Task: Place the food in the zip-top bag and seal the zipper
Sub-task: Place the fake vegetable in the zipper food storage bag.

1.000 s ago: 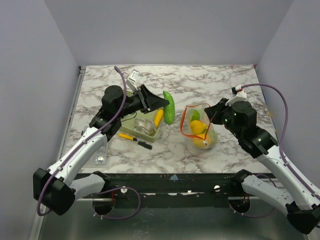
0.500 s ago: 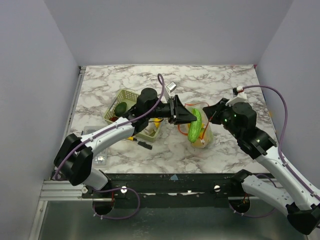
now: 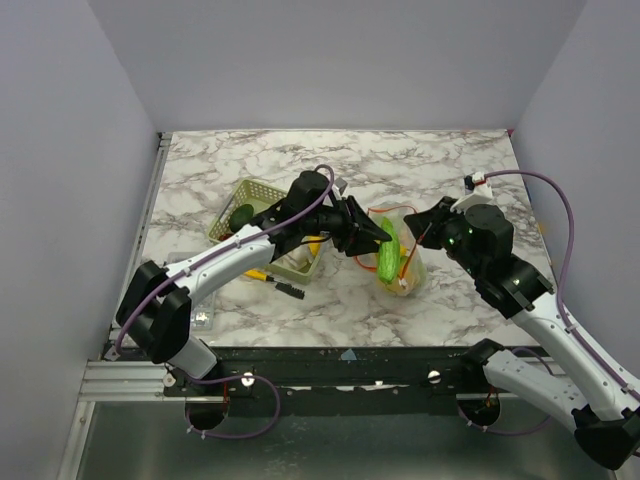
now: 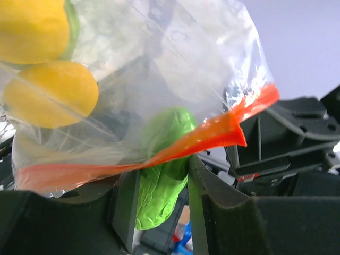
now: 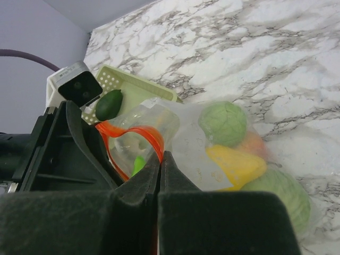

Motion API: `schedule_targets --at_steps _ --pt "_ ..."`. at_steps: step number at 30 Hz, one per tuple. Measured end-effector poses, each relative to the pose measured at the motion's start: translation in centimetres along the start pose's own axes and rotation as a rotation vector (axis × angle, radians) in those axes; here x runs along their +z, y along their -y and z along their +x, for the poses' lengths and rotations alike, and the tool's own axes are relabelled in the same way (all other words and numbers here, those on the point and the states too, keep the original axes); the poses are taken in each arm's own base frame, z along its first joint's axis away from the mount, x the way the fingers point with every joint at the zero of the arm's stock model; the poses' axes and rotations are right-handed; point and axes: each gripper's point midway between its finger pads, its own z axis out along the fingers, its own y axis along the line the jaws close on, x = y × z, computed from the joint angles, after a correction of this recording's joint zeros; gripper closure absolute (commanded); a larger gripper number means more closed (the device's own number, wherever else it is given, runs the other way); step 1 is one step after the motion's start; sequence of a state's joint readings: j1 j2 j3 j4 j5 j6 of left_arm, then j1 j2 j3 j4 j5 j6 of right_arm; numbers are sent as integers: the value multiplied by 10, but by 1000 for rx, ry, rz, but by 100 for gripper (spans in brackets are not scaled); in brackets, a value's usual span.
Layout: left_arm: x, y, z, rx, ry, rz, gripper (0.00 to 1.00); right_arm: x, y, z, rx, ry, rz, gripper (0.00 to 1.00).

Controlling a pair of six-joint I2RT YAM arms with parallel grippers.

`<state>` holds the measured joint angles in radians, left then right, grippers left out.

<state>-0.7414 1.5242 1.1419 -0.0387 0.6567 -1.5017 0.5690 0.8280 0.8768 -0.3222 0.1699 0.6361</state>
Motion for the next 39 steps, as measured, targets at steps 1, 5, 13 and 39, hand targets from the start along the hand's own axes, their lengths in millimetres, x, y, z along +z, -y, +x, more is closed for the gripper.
schedule_targets --at_steps 1,5,13,39 --pt "0 -1 -2 -20 12 -12 100 0 -1 0 0 -2 -3 99" --pt "1 -4 -14 -106 84 -54 98 0 -3 1 4 -8 -15 99" --pt "4 3 -38 -234 196 -71 69 0 -7 3 18 -16 -36 99" --pt "-31 2 -40 198 332 -129 23 -2 -10 2 23 -8 -54 99"
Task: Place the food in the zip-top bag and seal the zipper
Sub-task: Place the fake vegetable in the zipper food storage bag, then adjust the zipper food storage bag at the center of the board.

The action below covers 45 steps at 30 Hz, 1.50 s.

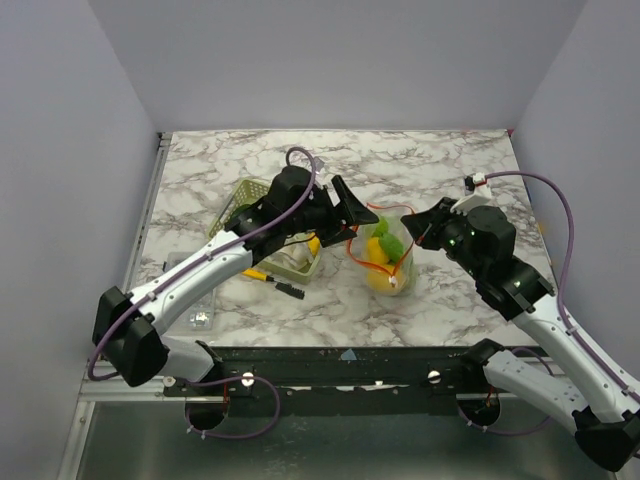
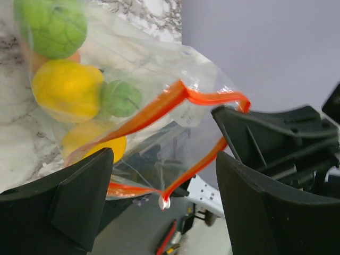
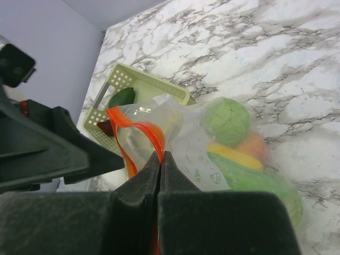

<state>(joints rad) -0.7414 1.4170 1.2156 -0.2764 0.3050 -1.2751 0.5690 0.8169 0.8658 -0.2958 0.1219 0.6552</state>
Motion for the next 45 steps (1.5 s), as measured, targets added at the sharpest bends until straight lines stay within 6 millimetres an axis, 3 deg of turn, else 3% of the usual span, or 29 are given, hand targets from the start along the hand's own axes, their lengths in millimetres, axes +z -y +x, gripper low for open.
schedule_targets --at_steps 4,9,12,18,21,24,25,27,30,35,39,45 --pt "-29 15 1 189 38 83 25 -1 0 -1 -1 3 -2 99" --pt "-47 23 -3 379 80 125 34 -2 2 -1 -11 7 8 99" --pt "-45 15 -4 436 88 103 38 -3 4 -2 -21 10 17 99" --pt "-17 -34 3 416 18 -7 38 -4 5 -1 -22 6 20 99" --pt "4 -58 7 393 -41 -74 64 -5 6 -1 -22 5 23 99" --pt "18 -66 14 382 -107 -84 93 -6 9 0 -31 5 35 99" --pt "20 -62 16 382 -124 -70 98 -6 10 0 -35 7 41 99" --pt "20 -46 20 376 -151 -16 100 -5 14 -1 -48 12 57 99" --pt "14 -2 24 378 -168 118 100 -5 22 -5 -84 28 96 99" --pt "3 54 38 340 -213 318 100 -1 36 -20 -137 54 210 99" --pt "4 65 52 307 -271 369 100 1 49 -26 -168 65 298 99" --pt "21 49 56 249 -308 339 100 2 60 -20 -193 44 344 100"
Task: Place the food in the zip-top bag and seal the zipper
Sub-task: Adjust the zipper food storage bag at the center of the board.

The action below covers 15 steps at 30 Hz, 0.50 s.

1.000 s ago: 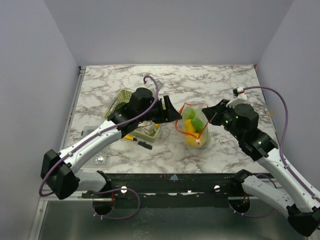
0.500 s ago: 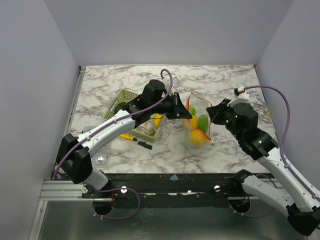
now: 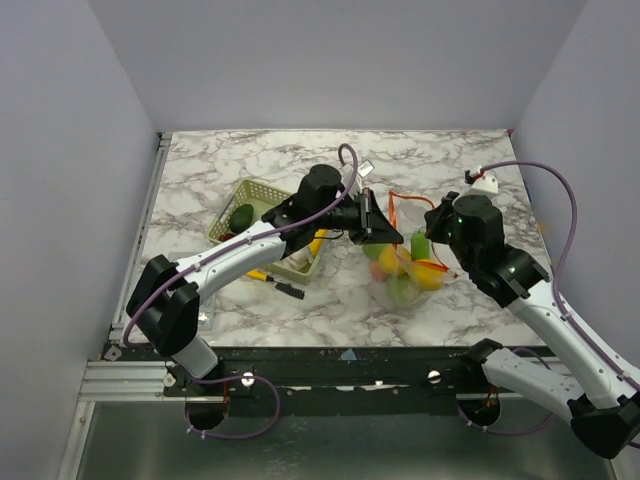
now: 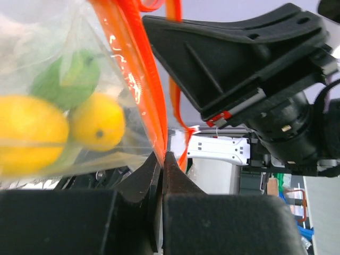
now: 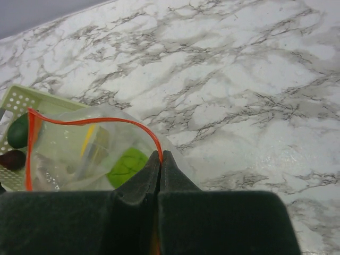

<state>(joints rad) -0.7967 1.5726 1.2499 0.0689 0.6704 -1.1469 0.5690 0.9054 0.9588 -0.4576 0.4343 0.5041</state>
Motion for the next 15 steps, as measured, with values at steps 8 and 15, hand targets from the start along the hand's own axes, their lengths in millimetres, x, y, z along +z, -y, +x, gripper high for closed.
schedule_targets --at_steps 8,15 --pt "4 -18 4 -33 -16 -31 59 5 5 11 -19 -26 18 99" --pt "-7 -28 -5 26 1 -51 37 4 5 11 -22 -22 16 99"
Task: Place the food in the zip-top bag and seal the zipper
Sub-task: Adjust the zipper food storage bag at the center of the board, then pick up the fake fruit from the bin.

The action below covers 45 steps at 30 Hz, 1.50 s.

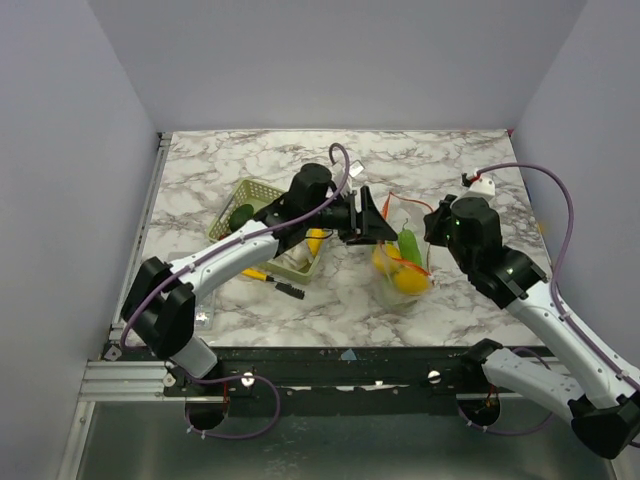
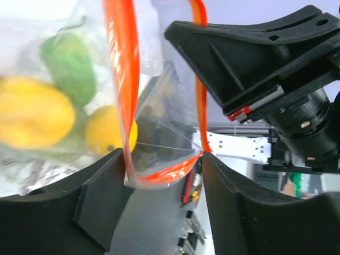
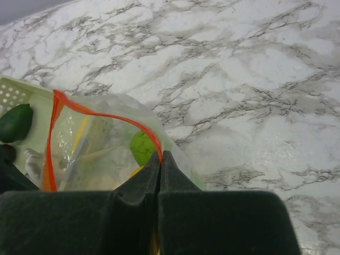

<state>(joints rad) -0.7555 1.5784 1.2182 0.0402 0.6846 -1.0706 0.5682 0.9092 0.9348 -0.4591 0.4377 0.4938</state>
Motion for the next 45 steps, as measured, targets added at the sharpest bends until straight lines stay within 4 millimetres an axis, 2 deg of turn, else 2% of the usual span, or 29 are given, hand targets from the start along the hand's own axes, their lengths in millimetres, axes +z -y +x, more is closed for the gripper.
schedule_targets --at_steps 7,11,15,16,18,20,26,30,37,41,43,45 --pt "-55 -16 -16 110 109 -102 32 -3 2 5 5 -1 -14 99" --pt "-93 -28 -35 215 211 -214 31 -3 1 8 4 -6 -21 99" --pt "-115 -61 -46 270 232 -377 31 -3 -1 7 6 -6 -32 99" --pt "-118 -79 -52 275 213 -451 32 -3 -1 7 6 -7 -33 99" --pt "-119 -96 -62 279 191 -523 36 -3 -2 7 6 -7 -36 99" --pt "-117 -124 -75 273 142 -618 37 -3 -2 7 7 -7 -38 99" --pt "-105 -189 -96 240 9 -793 45 -5 -3 5 11 -1 -46 99" --pt "-99 -222 -88 202 -71 -850 47 -9 -3 2 17 9 -54 99" --pt "-94 -247 -72 165 -141 -897 45 -9 -5 3 17 7 -62 99" --pt "-89 -252 -63 172 -165 -913 45 -8 -7 4 17 1 -71 99" --pt "-85 -260 -59 177 -179 -936 48 -8 -8 4 17 -1 -76 99" --pt "-83 -268 -56 176 -190 -959 54 -8 -8 5 17 -3 -79 99"
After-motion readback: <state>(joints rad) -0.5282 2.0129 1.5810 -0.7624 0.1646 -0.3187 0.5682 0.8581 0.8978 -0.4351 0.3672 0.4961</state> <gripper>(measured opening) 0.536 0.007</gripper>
